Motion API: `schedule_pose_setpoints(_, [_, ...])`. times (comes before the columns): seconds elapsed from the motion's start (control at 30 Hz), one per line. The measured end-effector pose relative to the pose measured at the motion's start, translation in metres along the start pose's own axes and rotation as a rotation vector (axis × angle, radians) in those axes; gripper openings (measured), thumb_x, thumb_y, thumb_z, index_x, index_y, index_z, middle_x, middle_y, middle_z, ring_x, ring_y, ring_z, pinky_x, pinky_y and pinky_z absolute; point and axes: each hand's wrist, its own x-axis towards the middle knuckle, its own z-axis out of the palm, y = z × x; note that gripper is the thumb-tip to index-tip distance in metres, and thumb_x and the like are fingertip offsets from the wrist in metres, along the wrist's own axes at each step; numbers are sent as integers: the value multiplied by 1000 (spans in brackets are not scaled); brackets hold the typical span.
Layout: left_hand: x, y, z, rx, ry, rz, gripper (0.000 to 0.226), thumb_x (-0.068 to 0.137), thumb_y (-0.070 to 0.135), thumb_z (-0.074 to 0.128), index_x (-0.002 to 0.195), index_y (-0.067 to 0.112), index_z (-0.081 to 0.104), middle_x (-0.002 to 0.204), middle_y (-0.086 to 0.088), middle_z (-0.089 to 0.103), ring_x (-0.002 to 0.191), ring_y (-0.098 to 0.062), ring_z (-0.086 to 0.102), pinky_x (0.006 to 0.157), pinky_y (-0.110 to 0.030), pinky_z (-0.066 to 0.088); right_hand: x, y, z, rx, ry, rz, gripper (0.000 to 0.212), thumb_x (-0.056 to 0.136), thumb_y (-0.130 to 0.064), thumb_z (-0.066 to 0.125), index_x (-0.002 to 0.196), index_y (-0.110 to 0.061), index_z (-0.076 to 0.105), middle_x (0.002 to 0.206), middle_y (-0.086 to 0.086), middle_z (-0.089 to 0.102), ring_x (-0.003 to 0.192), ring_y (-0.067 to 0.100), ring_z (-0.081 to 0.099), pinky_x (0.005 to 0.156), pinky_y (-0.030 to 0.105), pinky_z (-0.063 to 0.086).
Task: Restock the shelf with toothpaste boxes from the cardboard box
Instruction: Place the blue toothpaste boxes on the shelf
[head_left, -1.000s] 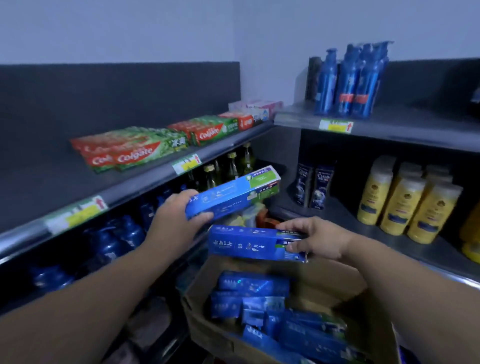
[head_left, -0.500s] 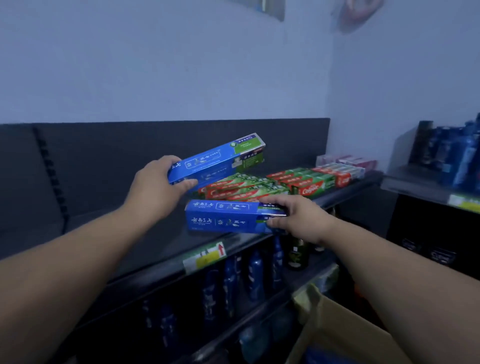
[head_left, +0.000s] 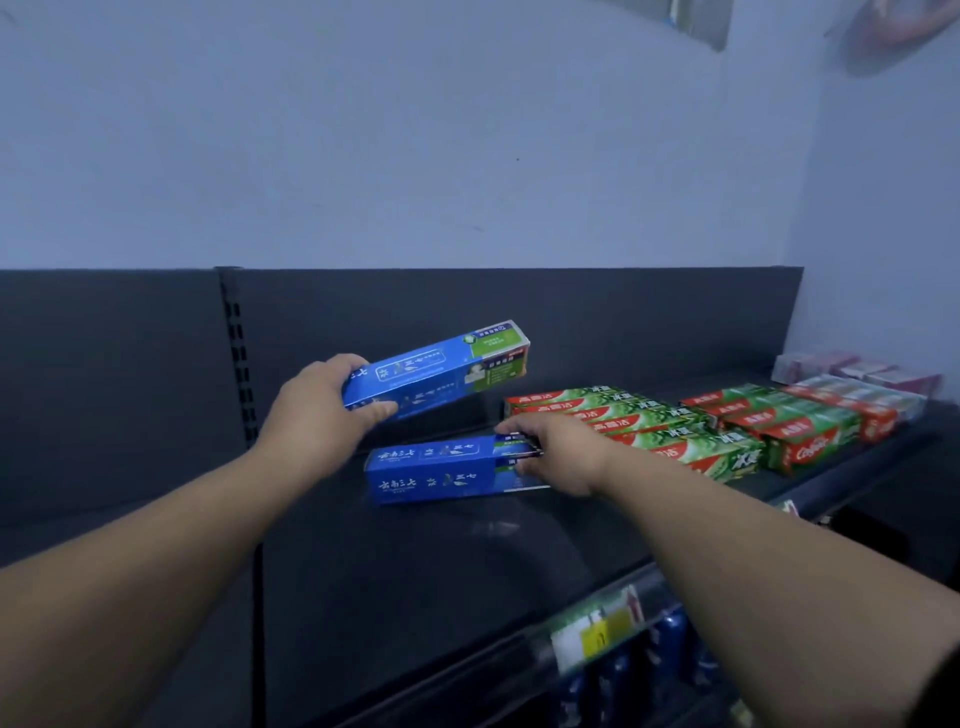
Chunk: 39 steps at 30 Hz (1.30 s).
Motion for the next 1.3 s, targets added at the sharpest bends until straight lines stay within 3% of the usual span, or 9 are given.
schedule_pose_setpoints(0.27, [24,-31,6,-6,-41,4,35,84,37,69,116,29,54,100,5,53,85,-11,50,71,-25,35,44,-6,12,-236,-126,68,66,86,4,57,137,-37,44,129,2,55,109,26,58,97,38,49])
schedule_pose_setpoints(0.4, [30,-41,10,-9,-61,23,34,84,37,69,114,30,54,101,5,54,84,-7,50,61,-18,34,57,-10,16,-289,-111,66,71,86,6,57,142,-34,39,138,2,47,117,27,54,97,37,48])
schedule_pose_setpoints(0.57, [34,-48,12,-10,-94,10,38,83,40,69,117,30,54,104,4,56,92,-12,52,69,-25,37,63,-10,29,-210,42,76,65,88,-7,64,146,-26,39,145,1,47,126,23,51,103,34,44])
schedule_pose_setpoints(0.67, [33,-45,11,-11,-135,-3,35,81,43,70,112,30,57,101,5,60,90,-12,56,69,-25,40,55,-6,17,-217,186,134,63,85,-13,66,143,-21,43,140,7,52,123,26,53,98,32,44])
schedule_pose_setpoints(0.8, [28,-30,13,64,-315,-6,27,79,46,71,98,30,62,92,7,63,82,-9,59,65,-24,44,35,3,-9,-234,339,222,65,85,1,50,146,-17,38,141,12,48,127,30,48,101,34,41])
schedule_pose_setpoints(0.93, [19,-23,29,202,-437,11,32,79,46,71,105,27,63,99,5,61,89,-12,57,72,-25,44,17,6,-20,-210,387,222,70,82,8,46,146,-19,36,142,10,47,126,30,48,99,39,44])
schedule_pose_setpoints(1.17, [11,-31,54,319,-350,-1,56,82,52,65,130,27,50,118,0,39,101,-17,52,90,-28,43,1,5,1,-227,259,29,53,86,-3,51,135,-23,52,139,4,50,129,23,45,105,28,36])
schedule_pose_setpoints(1.3, [7,-40,60,359,-257,47,35,84,52,63,111,31,52,125,4,32,115,-19,39,90,-31,40,-5,5,11,-247,190,-14,52,86,-4,54,133,-26,54,138,1,50,128,20,46,106,29,38])
